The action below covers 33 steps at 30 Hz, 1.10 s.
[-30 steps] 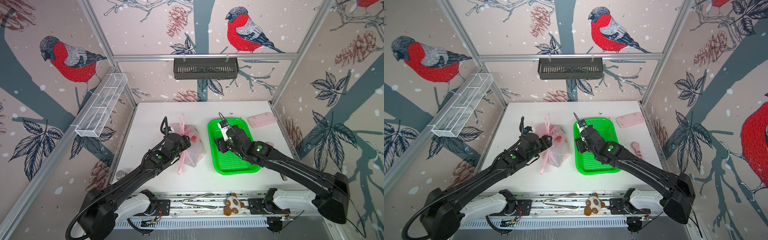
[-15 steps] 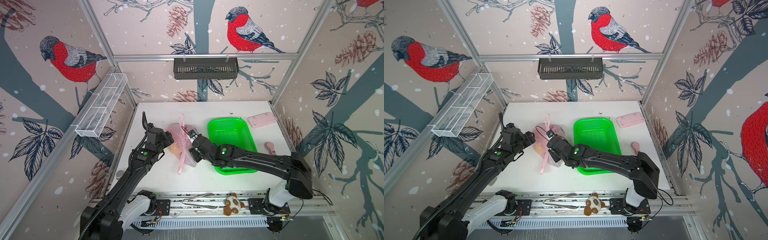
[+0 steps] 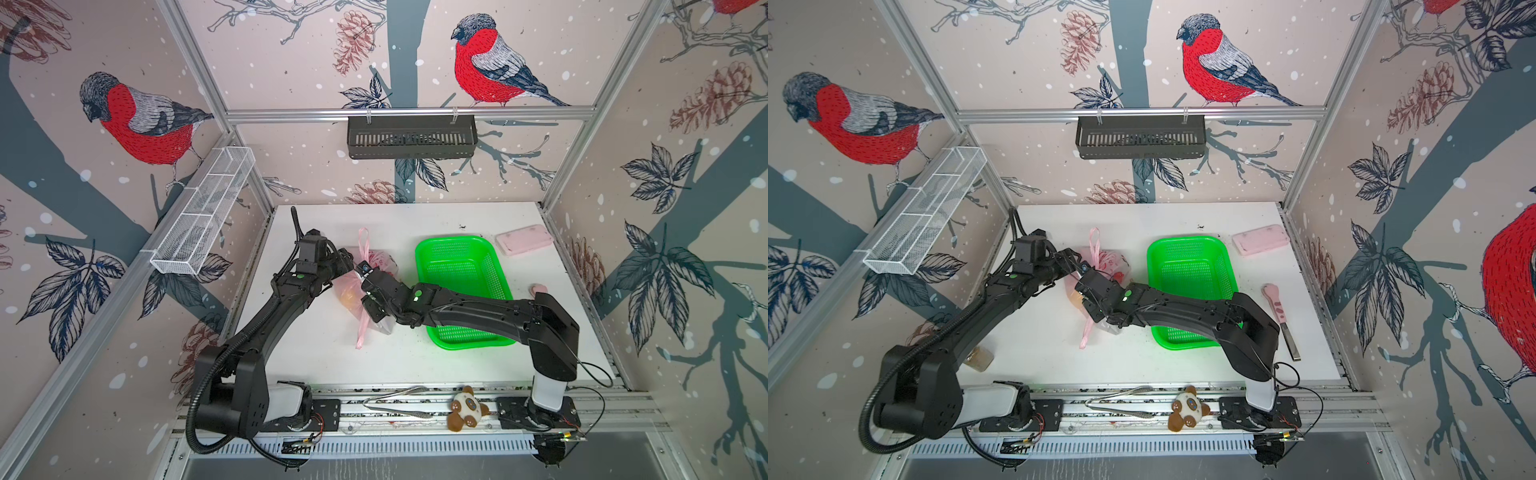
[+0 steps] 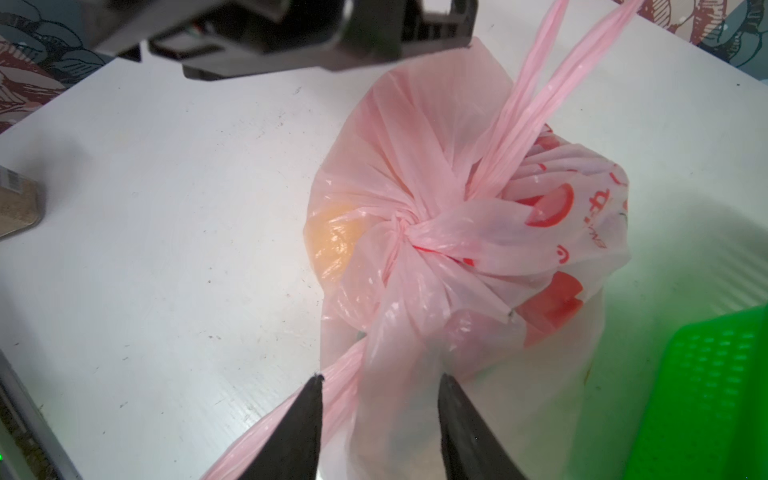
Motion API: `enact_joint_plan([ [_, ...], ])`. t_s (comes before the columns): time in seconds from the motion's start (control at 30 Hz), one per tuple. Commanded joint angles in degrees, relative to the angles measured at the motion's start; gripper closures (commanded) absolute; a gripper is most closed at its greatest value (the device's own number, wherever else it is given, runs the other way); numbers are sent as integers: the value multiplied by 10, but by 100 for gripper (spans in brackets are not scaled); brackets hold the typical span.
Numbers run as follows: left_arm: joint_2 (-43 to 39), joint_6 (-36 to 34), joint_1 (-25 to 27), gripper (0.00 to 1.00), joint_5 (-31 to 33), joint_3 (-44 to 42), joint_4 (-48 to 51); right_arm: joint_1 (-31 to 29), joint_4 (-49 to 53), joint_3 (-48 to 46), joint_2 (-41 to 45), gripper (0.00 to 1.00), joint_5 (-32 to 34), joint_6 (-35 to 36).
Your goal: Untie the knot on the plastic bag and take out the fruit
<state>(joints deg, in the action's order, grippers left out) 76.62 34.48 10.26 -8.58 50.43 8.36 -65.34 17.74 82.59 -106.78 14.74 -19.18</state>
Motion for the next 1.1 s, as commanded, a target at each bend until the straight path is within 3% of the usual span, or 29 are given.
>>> enact_joint_plan([
  [0.0,23,-7,-2,29,-41,14,-36,11,-23,-3,-5,59,-22,-11],
  [0.13,65,-6,-2,31,-63,31,-39,22,-31,-12,-9,64,-47,-11],
  [0.43,123,-12,1,37,-77,60,-50,23,-43,-15,-18,66,-83,-6],
  [0.57,144,-22,10,41,-64,76,-41,25,-49,-15,-24,75,-96,-5],
  [0.8,152,-16,14,69,-53,73,-49,28,-51,-16,-25,93,-104,-4],
  [0.97,144,-13,14,95,-36,70,-42,32,-51,-27,-11,96,-96,-4],
  [1.07,131,-9,12,100,-19,70,-44,37,-52,-40,6,97,-86,-3],
])
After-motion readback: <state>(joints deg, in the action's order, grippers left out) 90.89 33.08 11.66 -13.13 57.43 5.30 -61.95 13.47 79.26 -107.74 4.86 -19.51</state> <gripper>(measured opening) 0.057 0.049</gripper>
